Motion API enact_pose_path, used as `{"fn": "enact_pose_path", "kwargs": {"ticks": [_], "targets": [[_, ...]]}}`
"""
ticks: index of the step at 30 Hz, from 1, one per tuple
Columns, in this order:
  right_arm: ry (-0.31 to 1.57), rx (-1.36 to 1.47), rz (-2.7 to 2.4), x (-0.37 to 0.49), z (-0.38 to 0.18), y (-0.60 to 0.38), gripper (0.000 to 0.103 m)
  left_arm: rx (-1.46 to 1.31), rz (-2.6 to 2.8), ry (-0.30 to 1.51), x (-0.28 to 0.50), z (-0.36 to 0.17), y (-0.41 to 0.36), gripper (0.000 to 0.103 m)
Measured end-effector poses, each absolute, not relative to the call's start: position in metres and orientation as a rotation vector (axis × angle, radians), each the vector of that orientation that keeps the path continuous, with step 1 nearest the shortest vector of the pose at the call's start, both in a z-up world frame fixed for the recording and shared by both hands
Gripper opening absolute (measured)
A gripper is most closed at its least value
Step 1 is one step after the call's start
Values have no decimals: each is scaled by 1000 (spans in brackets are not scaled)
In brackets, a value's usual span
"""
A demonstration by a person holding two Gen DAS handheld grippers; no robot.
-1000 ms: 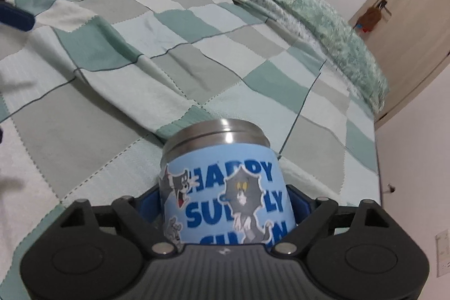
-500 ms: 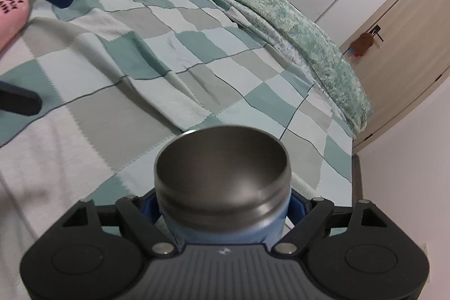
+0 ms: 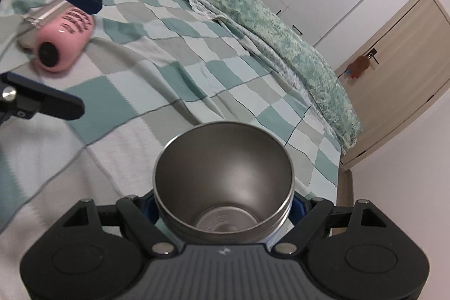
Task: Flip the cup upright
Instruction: 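Lift the light-blue cup with the right gripper and tilt it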
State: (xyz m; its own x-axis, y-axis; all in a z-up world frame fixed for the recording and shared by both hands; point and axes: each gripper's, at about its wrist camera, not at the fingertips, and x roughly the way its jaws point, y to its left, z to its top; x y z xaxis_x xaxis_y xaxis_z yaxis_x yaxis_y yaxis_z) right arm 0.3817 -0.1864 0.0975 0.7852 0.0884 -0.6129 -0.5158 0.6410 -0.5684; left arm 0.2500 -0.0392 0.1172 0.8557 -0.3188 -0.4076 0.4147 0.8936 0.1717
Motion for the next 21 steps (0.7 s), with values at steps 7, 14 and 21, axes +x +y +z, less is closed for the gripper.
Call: {"fn": "enact_pose_path", "kwargs": {"ticks": [7,14,21], "targets": [[586,-845,376,311,108,-178,83,244,-369,376,190,124,-28,103],[669,-856,423,260,92,-162,83,226,-340,402,141,111,-8,103],[839,-655,545,262,76,-131,83,196,-289,449,113,92,27,103]]}}
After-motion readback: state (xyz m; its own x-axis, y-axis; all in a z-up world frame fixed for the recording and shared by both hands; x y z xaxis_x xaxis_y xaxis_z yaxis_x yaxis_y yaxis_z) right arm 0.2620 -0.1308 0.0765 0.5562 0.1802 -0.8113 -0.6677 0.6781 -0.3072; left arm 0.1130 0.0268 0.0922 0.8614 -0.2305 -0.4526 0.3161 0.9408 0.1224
